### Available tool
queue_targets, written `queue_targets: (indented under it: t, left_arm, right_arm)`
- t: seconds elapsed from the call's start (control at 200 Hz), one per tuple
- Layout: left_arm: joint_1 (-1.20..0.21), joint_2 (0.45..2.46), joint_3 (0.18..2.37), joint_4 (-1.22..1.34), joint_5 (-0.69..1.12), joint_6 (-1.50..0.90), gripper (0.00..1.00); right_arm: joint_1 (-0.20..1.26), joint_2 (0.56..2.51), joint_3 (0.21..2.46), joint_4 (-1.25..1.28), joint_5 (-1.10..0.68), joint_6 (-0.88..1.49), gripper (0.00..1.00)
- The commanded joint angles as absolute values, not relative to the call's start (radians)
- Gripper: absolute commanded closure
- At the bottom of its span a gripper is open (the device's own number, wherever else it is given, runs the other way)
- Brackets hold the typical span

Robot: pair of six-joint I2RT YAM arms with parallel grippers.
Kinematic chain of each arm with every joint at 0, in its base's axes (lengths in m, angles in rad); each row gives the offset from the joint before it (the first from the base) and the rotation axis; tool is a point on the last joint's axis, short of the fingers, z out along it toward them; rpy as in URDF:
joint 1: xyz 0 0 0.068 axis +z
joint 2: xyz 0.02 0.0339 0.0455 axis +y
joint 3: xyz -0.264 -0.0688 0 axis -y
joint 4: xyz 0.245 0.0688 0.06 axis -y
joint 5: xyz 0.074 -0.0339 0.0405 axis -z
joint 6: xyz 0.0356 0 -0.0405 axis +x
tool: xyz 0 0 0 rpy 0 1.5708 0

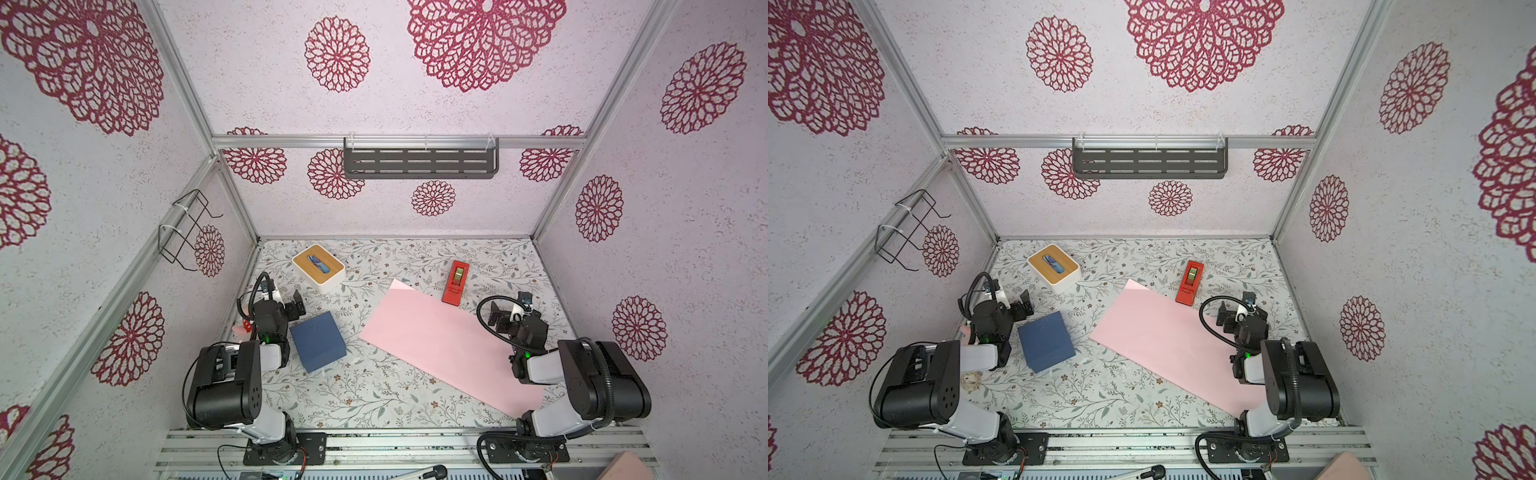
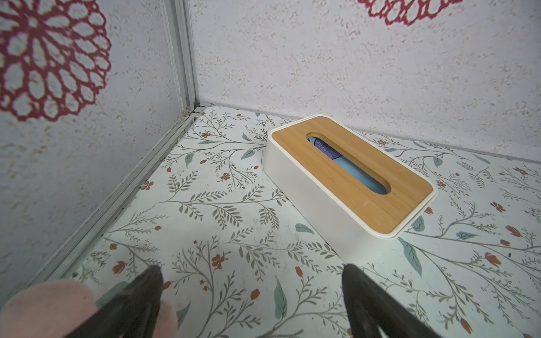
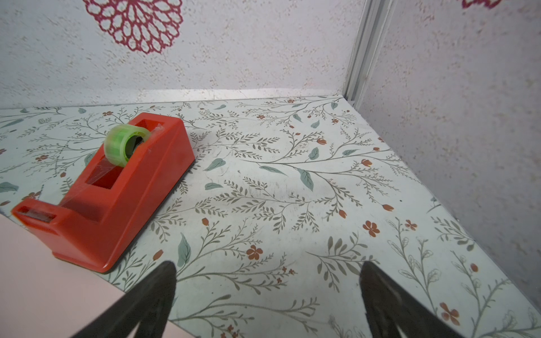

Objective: Wrap a gift box in wrapping paper
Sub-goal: Rotate the wrapping paper at the center of the table.

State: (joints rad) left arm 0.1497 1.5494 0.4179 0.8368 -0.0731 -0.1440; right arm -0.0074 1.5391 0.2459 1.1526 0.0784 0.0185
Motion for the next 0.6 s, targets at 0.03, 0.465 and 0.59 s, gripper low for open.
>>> queue_targets:
  t: [0.03, 0.465, 0.59]
  left_arm:
    - [0.151, 1.551, 0.429, 0.858, -0.077, -0.137, 0.03]
    - [0.152, 1.544, 0.417, 0.881, -0.087, -0.143, 0.03]
    - [0.153, 1.435, 0.393, 0.843, -0.14, -0.161, 0.03]
  right_arm:
    - [-0.003, 1.534, 0.262, 1.184, 0.091, 0.02, 0.01]
    - [-0.003, 1.531, 0.26, 1.188, 0.105, 0.021, 0.01]
    - [0.0, 1.38, 0.291, 0.997, 0.296, 0.095, 0.01]
